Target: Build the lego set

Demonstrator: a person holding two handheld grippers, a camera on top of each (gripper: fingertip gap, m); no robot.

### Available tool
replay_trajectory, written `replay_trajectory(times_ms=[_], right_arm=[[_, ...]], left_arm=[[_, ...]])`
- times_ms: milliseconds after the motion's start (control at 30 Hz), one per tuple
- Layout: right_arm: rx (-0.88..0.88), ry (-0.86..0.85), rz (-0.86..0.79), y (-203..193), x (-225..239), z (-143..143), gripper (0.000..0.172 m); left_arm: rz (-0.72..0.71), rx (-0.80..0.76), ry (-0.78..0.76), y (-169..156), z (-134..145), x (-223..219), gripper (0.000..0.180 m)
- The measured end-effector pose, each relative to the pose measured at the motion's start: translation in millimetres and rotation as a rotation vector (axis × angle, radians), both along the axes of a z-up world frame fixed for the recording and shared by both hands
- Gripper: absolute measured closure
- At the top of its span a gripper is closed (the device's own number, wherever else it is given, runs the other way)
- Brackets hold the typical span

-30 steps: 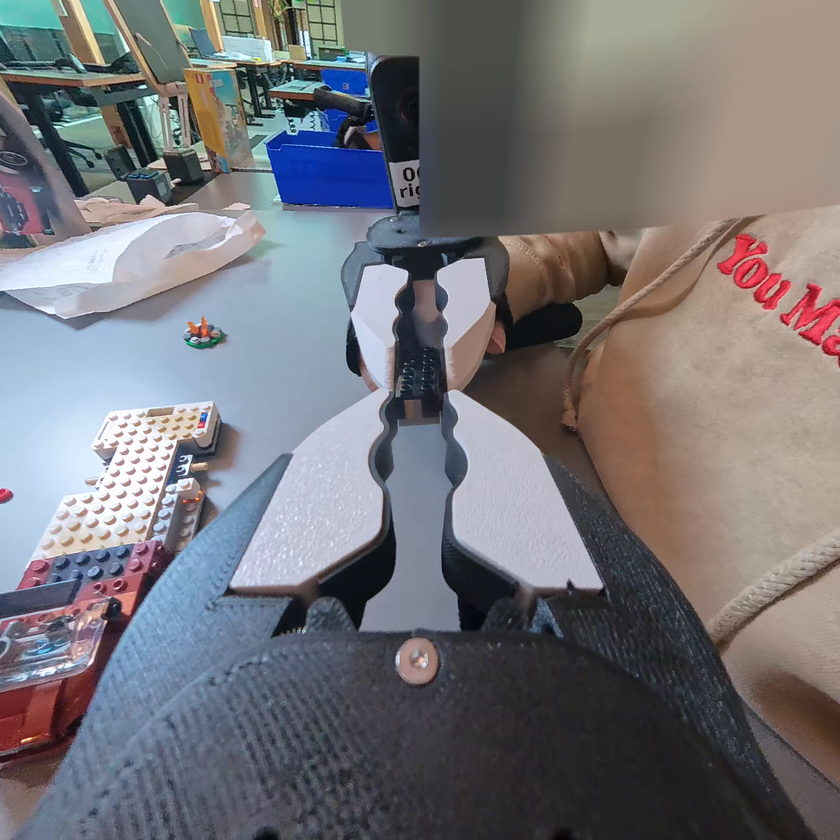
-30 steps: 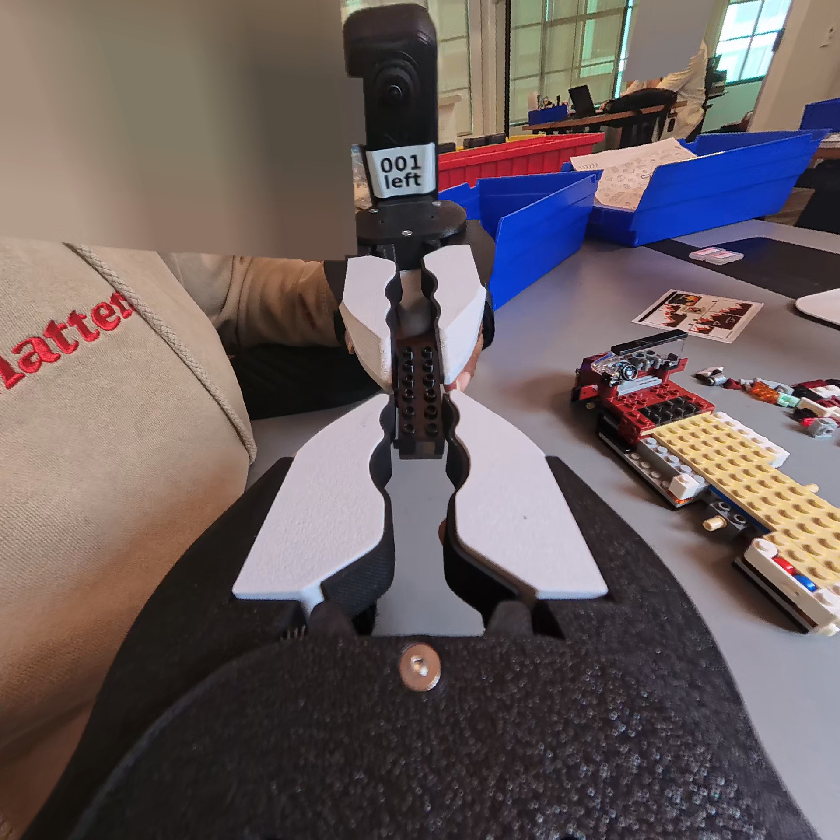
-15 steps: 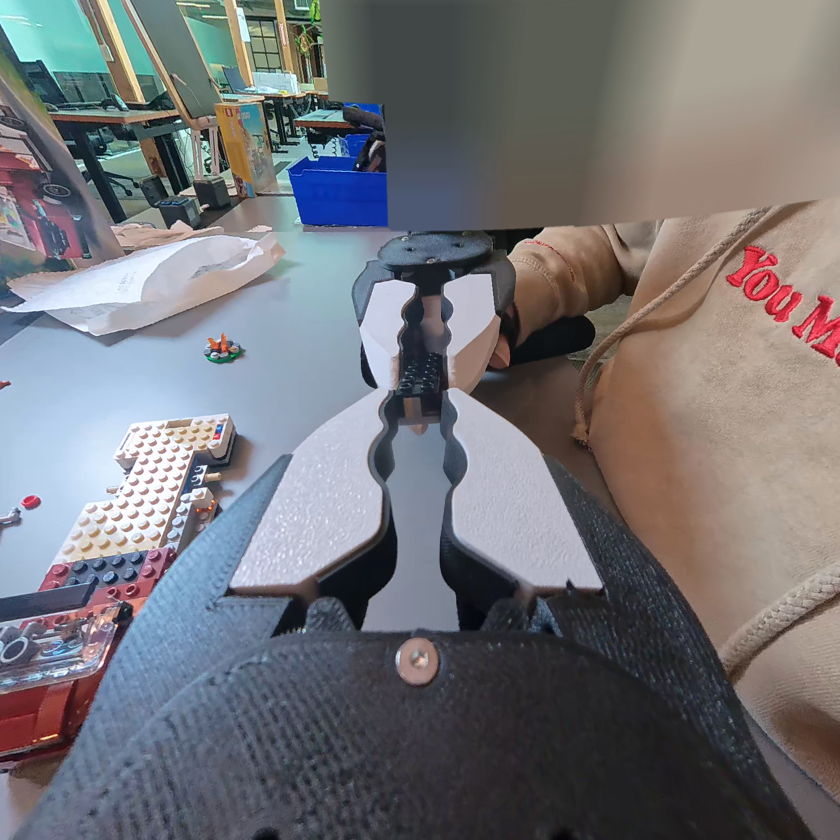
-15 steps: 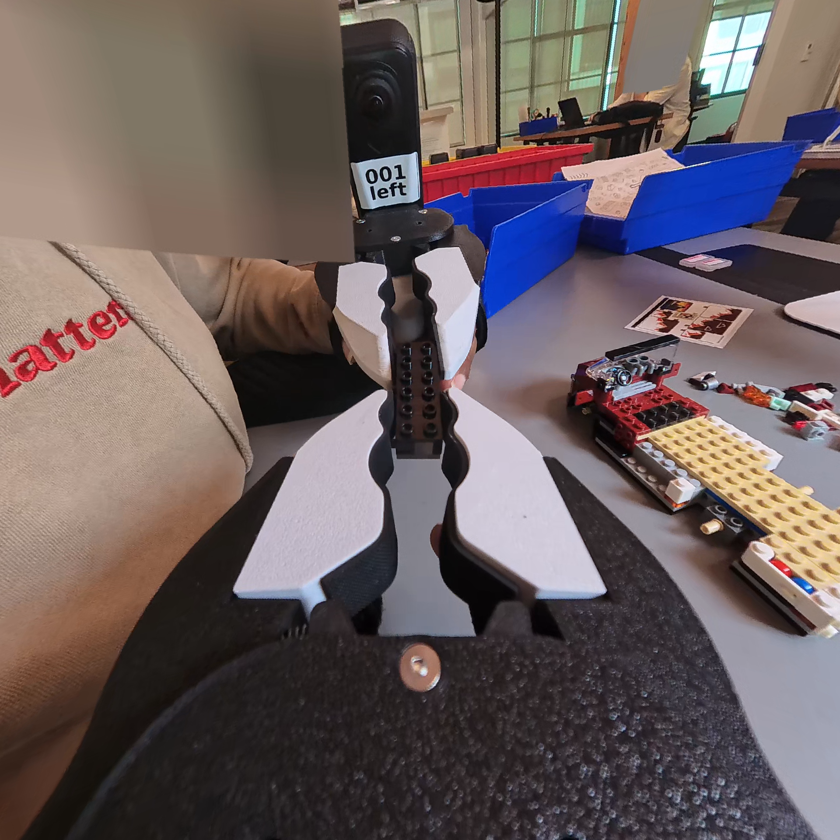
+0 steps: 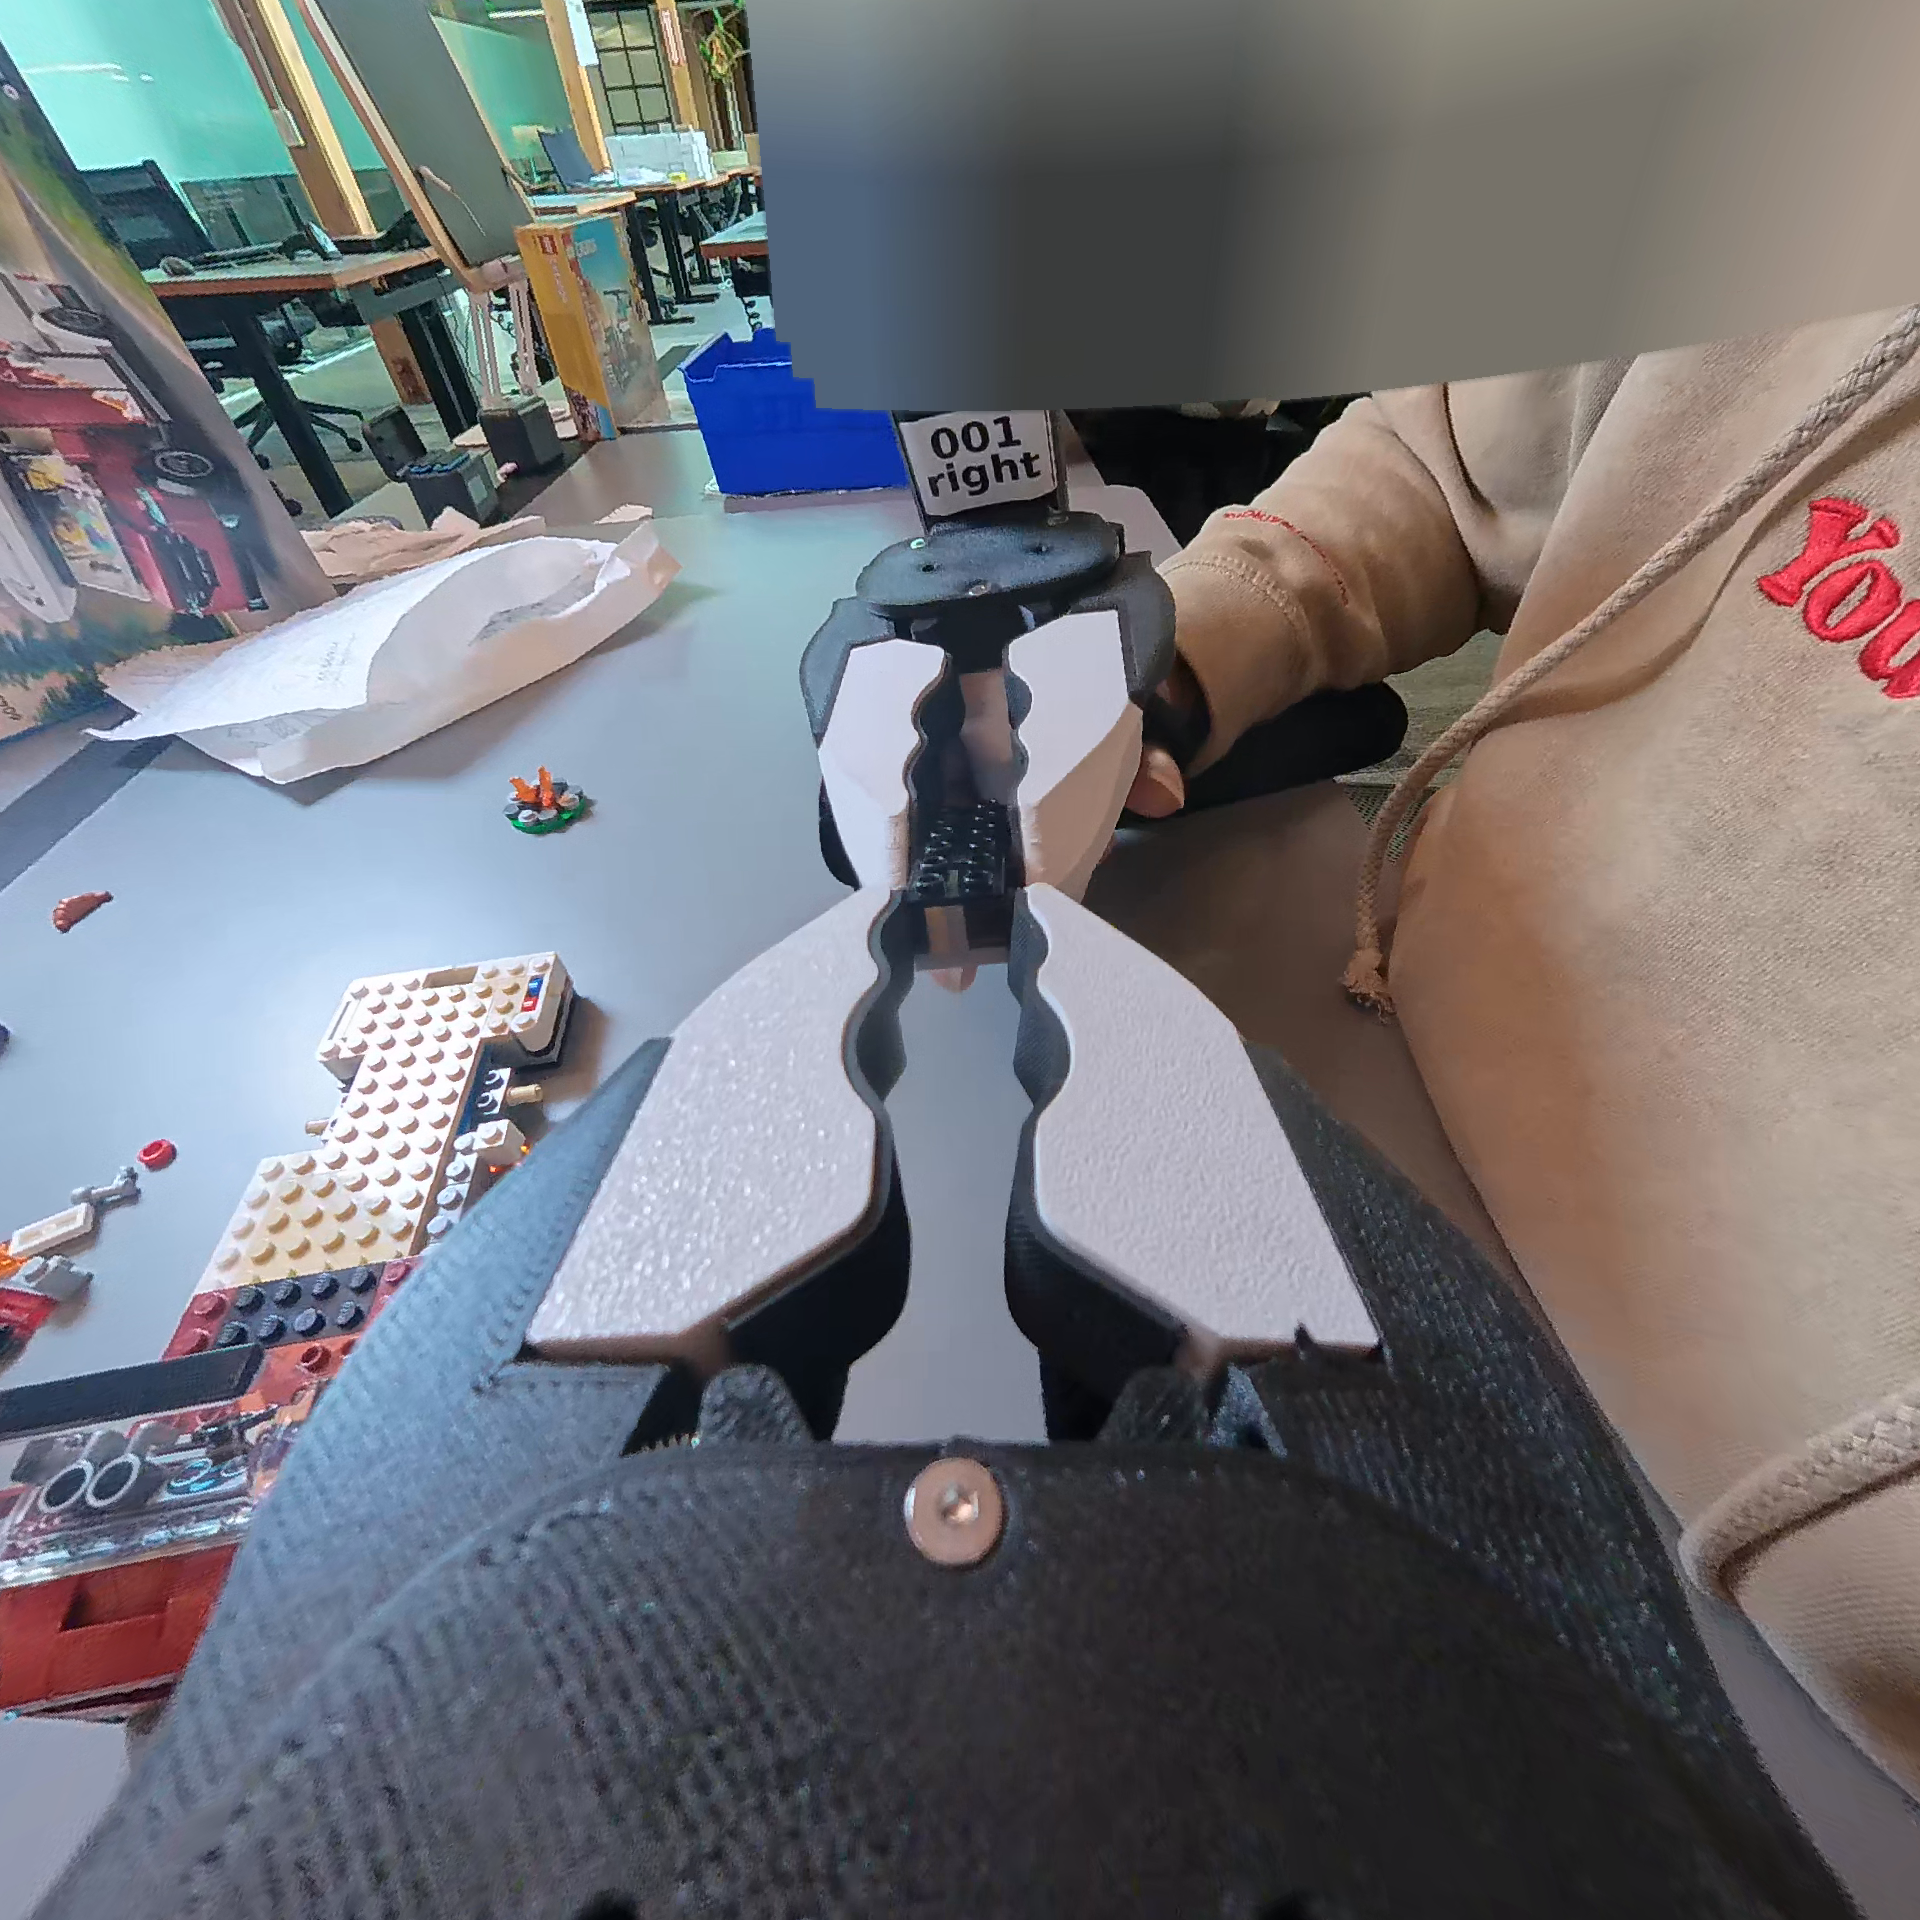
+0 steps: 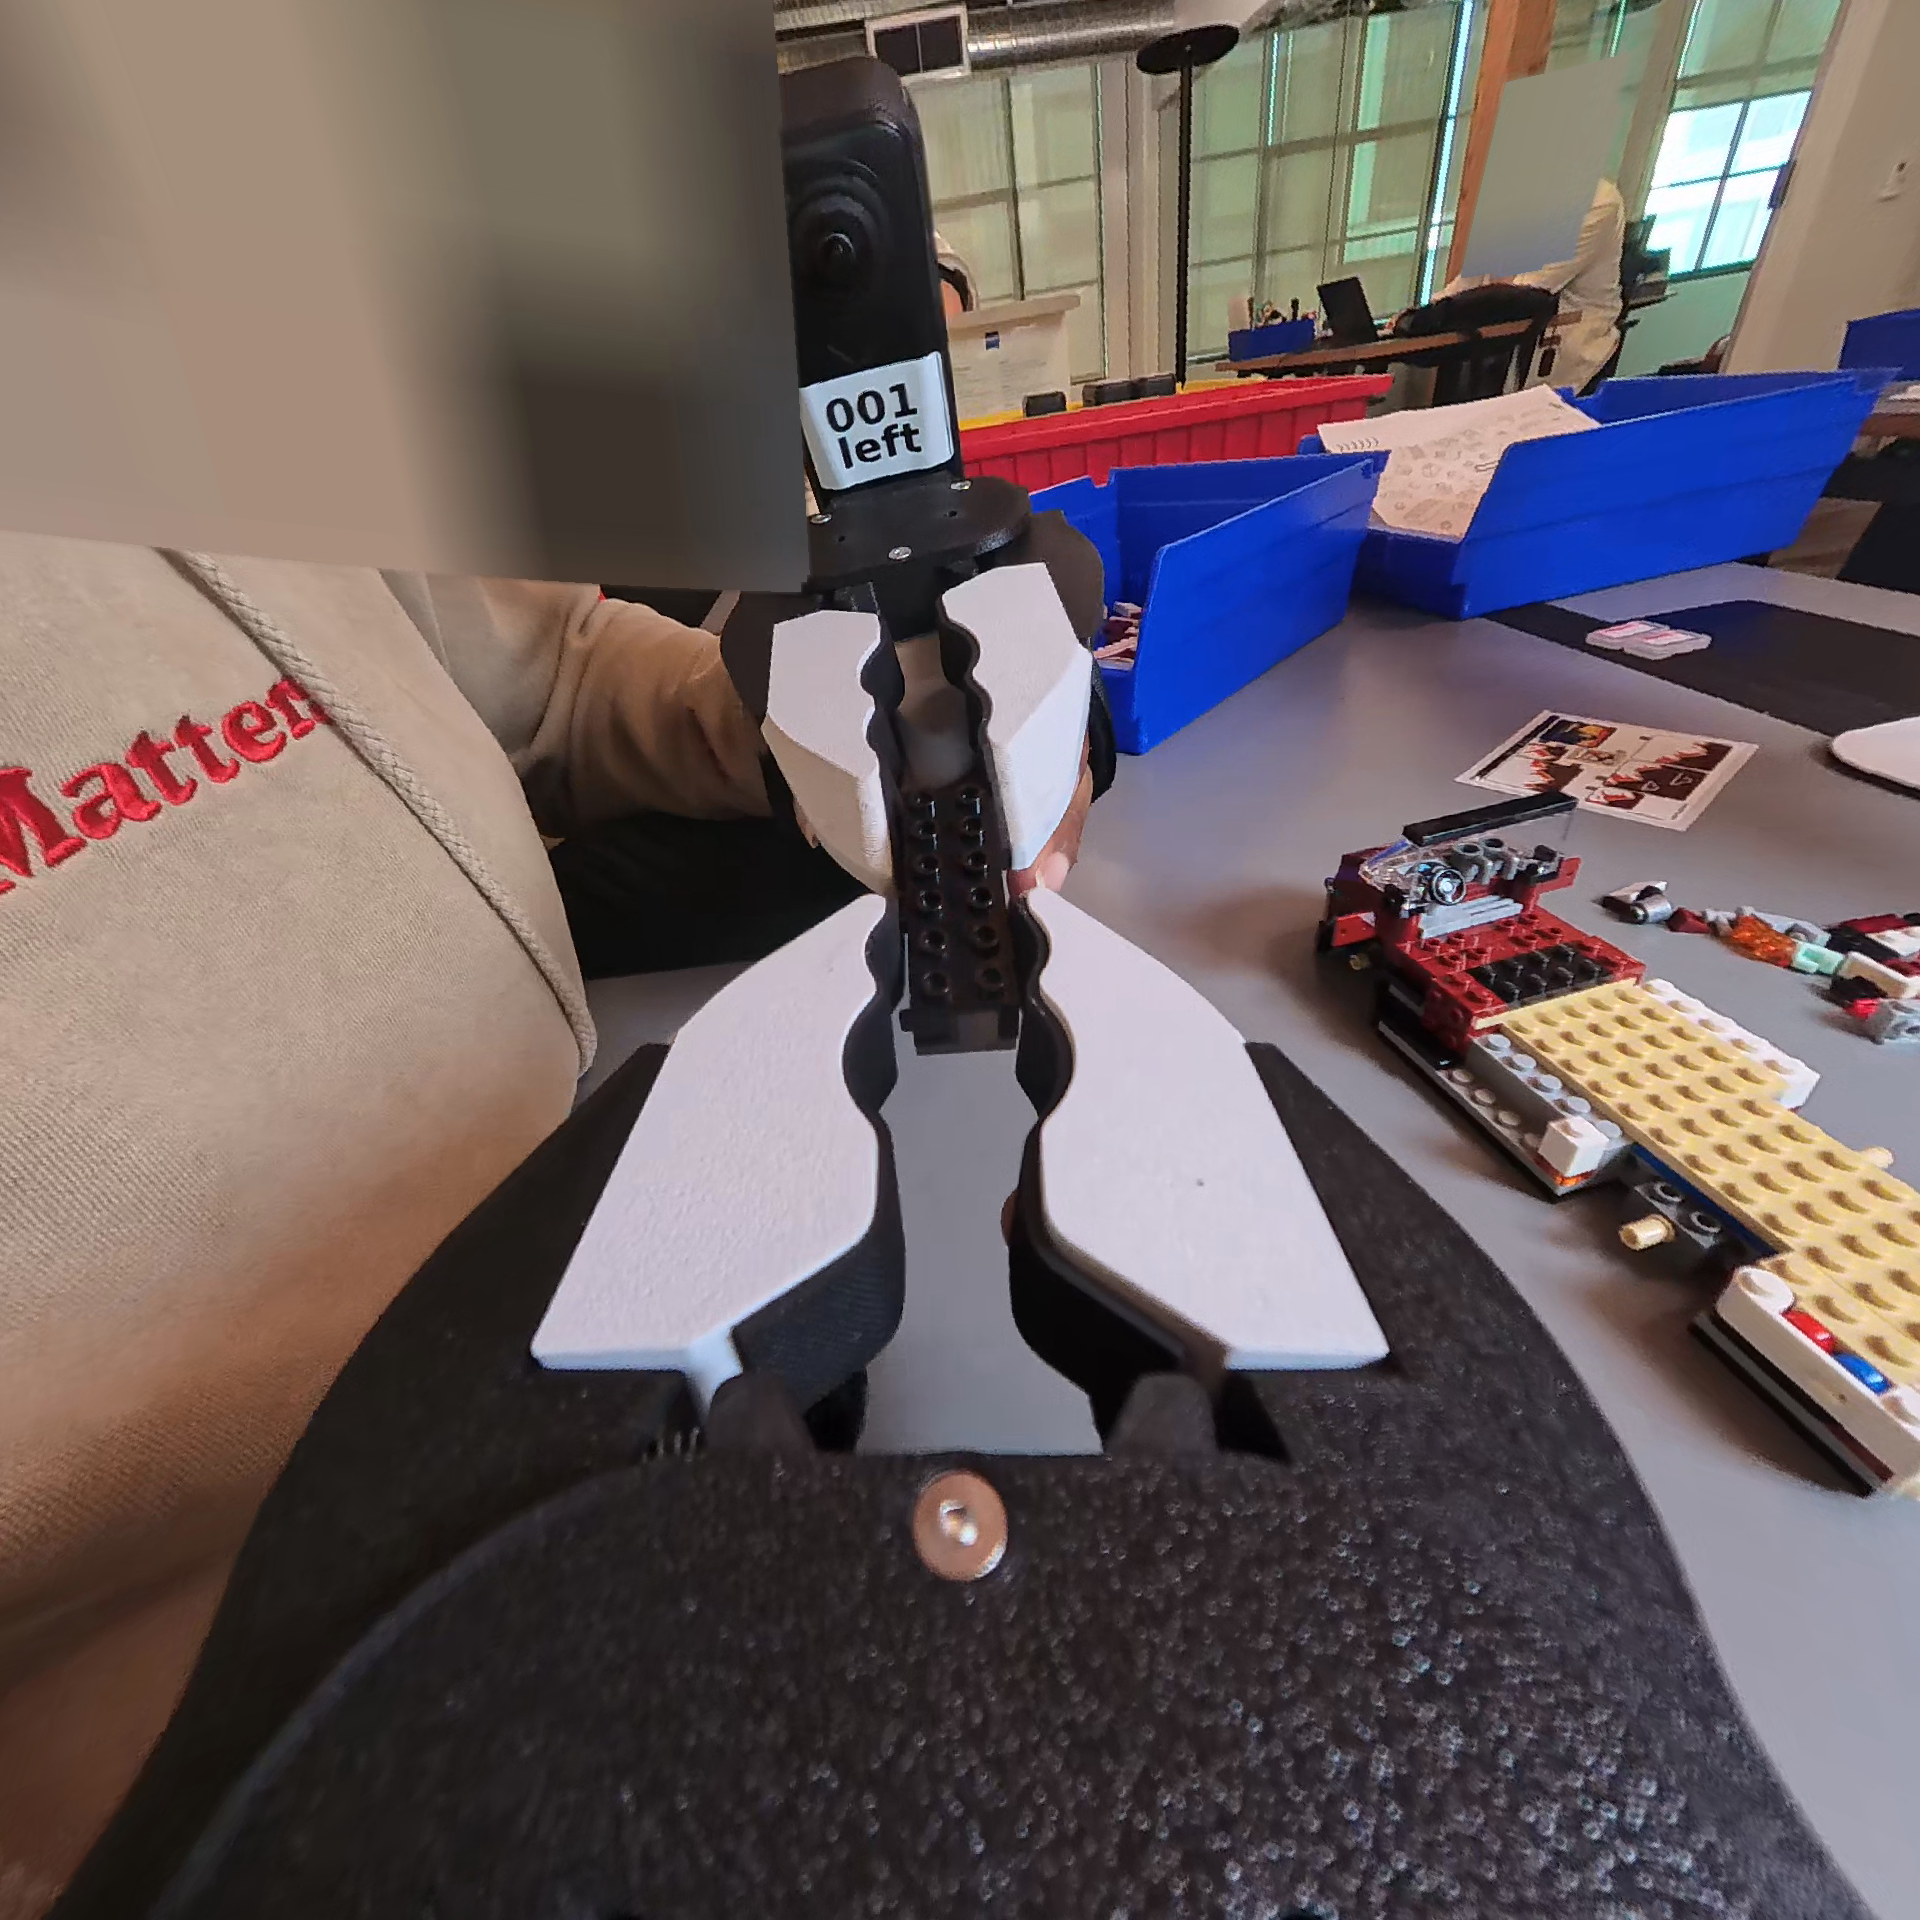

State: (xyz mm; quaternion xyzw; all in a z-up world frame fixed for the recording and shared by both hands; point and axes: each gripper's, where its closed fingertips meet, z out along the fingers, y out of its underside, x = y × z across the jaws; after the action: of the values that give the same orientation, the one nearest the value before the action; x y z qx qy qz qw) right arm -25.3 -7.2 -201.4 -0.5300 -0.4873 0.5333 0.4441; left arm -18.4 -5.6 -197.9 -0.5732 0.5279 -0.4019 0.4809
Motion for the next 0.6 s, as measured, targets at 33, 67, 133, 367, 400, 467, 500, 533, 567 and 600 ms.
replay_trajectory(times_ms=[33, 67, 133, 367, 400, 467, 500, 533, 567, 600], right_arm=[[0.007, -0.002, -0.001, 0, 0, 0, 0.152], [0.01, -0.002, 0.0, -1, 0, 0, 0.152], [0.008, -0.001, 0.004, -1, 0, 0, 0.152], [-0.152, -0.003, 0.09, -7, -3, -2, 0.152], [-0.199, 0.004, 0.12, -10, -3, 0, 0.152], [-0.319, 0.041, 0.188, -13, 0, 6, 0.153], [-0.389, 0.058, 0.221, -13, 2, 9, 0.153], [-0.457, 0.07, 0.26, -14, 4, 11, 0.153], [-0.518, 0.081, 0.299, -15, 6, 13, 0.153], [-0.571, 0.083, 0.334, -16, 7, 14, 0.153]], left_arm=[[0.0, -0.004, -0.001, 0, 0, 0, 0.161], [0.0, -0.002, -0.001, 0, 0, 0, 0.161], [0.0, 0.002, 0.004, -1, 0, 0, 0.161], [-0.038, 0.029, -0.013, -6, 2, -1, 0.16], [-0.051, 0.05, -0.021, -8, 2, -2, 0.159], [-0.065, 0.118, -0.016, -10, 2, -4, 0.156], [-0.075, 0.151, -0.017, -13, 4, -4, 0.154], [-0.074, 0.183, -0.018, -14, 6, -3, 0.152], [-0.073, 0.222, -0.001, -15, 6, -2, 0.151], [-0.067, 0.268, 0.028, -16, 3, 0, 0.15]])
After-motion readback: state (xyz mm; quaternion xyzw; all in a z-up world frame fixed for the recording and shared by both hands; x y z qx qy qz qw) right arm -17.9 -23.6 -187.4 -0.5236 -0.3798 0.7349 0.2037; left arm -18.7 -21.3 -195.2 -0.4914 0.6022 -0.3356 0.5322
